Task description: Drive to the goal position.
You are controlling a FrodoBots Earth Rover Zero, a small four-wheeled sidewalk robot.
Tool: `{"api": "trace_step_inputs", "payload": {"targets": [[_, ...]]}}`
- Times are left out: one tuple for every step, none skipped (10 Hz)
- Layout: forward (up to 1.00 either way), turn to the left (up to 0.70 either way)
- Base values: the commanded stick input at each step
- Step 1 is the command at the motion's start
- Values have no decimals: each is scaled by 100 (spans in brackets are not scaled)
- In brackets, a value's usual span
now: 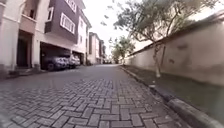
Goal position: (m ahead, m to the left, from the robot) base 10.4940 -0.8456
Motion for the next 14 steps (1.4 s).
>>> {"api": "trace_step_inputs", "payload": {"targets": [[70, 0], [70, 0], [70, 0], [70, 0], [70, 0], [70, 0], [70, 0], [70, 0], [70, 0], [70, 0], [70, 0], [70, 0], [70, 0], [70, 0]]}}
